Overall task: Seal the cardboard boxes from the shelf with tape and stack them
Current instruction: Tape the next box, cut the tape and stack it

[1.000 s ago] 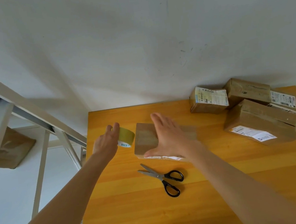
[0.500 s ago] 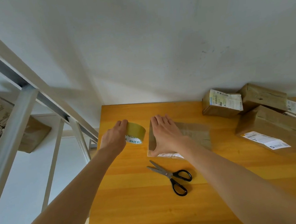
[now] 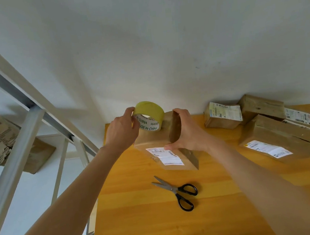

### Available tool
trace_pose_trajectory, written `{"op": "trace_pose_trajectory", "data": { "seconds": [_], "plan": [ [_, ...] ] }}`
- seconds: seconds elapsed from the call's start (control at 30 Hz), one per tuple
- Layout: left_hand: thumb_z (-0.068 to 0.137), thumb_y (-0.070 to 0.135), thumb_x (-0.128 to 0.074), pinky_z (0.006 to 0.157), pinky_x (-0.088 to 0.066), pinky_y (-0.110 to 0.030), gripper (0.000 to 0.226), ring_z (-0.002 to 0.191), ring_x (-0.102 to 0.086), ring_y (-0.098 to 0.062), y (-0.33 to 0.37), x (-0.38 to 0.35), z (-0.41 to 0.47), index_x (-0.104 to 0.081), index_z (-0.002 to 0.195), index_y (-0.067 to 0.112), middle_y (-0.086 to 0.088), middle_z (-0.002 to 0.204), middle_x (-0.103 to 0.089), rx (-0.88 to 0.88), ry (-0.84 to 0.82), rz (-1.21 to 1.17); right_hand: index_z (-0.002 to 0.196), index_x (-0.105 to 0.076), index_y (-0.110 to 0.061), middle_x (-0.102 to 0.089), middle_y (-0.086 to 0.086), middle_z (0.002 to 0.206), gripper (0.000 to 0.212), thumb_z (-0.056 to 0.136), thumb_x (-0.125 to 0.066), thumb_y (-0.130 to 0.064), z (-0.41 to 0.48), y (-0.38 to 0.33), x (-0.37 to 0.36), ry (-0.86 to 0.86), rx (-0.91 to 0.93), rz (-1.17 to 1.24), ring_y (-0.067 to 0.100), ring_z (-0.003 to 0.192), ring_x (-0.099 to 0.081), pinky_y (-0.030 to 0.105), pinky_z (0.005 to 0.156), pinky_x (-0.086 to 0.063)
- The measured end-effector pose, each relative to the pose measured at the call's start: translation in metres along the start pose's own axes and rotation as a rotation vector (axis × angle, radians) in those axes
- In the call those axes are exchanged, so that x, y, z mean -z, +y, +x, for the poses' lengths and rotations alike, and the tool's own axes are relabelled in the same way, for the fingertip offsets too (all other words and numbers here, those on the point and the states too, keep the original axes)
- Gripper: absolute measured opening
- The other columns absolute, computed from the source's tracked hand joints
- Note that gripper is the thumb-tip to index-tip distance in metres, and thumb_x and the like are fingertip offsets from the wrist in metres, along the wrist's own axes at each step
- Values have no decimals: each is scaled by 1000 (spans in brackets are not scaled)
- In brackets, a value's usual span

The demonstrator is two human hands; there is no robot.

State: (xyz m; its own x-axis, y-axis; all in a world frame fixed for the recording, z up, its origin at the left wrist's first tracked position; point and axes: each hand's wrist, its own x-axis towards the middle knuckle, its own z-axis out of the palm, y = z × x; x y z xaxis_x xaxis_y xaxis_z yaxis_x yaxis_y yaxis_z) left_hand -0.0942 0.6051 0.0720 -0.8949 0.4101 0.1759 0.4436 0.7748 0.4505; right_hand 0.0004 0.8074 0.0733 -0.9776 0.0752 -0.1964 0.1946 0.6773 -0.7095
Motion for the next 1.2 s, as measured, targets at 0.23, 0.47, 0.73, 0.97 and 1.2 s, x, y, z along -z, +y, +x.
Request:
{"op": "trace_pose_trajectory", "data": {
  "seconds": [0.23,0.47,0.73,0.97,1.2],
  "plan": [
    [92,6,-43,47,-51,-44,27,63,-64,-24,45,-21,-3,-35,116,15,-2,73,-61,46,-94,-307,152,8,-24,-10,-4,157,134,62,-91,-33,-25,32,3,-35,-81,107,18,143,-20,31,113,-27],
    [91,4,-47,54,-52,-41,25,72,-63,-27,88,-43,-11,-47,114,12,-2,78,-60,42,-145,-375,150,-10,-15,-14,-1,149,127,57,-90,-47,-38,46,13,13,-58,-143,19,141,-18,39,117,-26],
    [86,3,-51,61,-43,-35,37,83,-61,-30,101,-31,-3,-48,122,14,-6,105,-63,-198,-170,-56,147,-18,-19,-20,-7,140,120,56,-89,-50,-58,75,24,46,-66,-159,13,129,-31,34,109,-36],
    [81,6,-64,57,-35,-35,48,81,-60,-32,60,6,4,-47,124,18,-8,109,-52,-240,-33,377,146,-16,-21,-18,-10,139,120,56,-90,-48,-65,88,31,64,-114,-136,9,118,-32,29,101,-37],
    [77,3,-68,50,-34,-31,53,66,-50,-26,28,20,6,-46,125,12,-10,92,-50,-264,-84,471,147,-15,-19,-18,-7,142,121,57,-91,-46,-64,90,35,50,-94,-174,12,124,-33,31,102,-38]
  ]
}}
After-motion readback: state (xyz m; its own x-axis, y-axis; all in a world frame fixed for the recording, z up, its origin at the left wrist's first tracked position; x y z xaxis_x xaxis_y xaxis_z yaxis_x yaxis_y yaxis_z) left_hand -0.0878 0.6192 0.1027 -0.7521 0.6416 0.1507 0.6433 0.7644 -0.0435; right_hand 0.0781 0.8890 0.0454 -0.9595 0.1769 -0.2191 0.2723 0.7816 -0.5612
